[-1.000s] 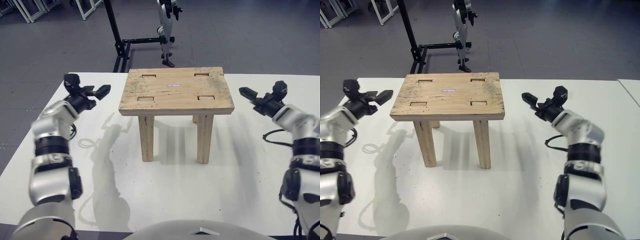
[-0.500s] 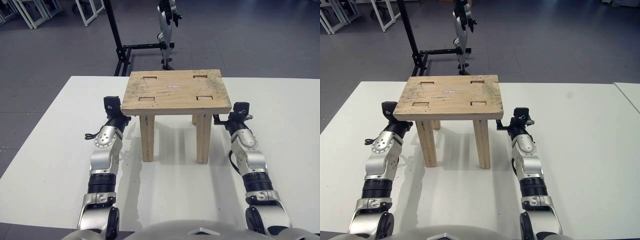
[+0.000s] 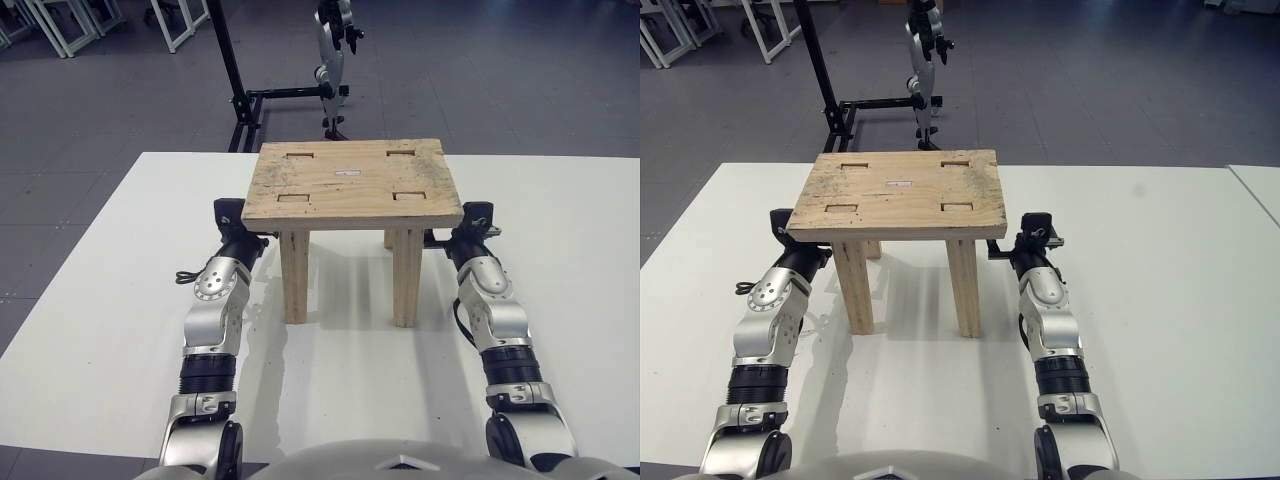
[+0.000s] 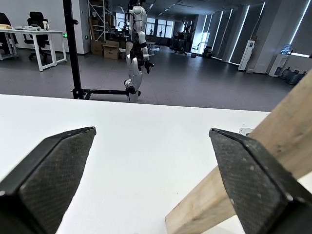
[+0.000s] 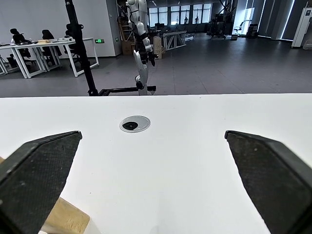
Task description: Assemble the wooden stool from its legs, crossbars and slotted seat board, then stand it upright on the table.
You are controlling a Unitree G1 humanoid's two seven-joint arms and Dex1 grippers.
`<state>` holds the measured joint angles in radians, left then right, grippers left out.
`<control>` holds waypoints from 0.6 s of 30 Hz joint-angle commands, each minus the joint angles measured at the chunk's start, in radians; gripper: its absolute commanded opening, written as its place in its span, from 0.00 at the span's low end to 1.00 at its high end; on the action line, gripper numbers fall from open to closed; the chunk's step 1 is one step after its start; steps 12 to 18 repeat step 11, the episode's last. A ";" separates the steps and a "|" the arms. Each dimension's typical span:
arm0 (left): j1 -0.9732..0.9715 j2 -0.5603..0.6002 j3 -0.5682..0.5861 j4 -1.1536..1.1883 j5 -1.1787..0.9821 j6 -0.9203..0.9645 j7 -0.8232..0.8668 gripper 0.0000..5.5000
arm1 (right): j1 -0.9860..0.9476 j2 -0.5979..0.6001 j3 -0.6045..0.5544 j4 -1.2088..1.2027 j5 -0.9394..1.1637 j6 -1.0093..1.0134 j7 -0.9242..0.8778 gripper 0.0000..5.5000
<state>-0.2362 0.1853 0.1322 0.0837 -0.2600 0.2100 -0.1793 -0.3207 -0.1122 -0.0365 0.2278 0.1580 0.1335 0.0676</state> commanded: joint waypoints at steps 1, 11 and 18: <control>-0.008 0.007 0.001 0.002 0.013 0.013 -0.002 0.78 | -0.019 0.005 -0.007 0.013 -0.010 0.001 0.006 0.99; -0.037 -0.004 0.002 0.021 0.010 0.008 0.001 0.78 | -0.041 0.010 -0.022 0.030 -0.031 0.000 0.001 0.99; -0.037 -0.004 0.002 0.021 0.010 0.008 0.001 0.78 | -0.041 0.010 -0.022 0.030 -0.031 0.000 0.001 0.99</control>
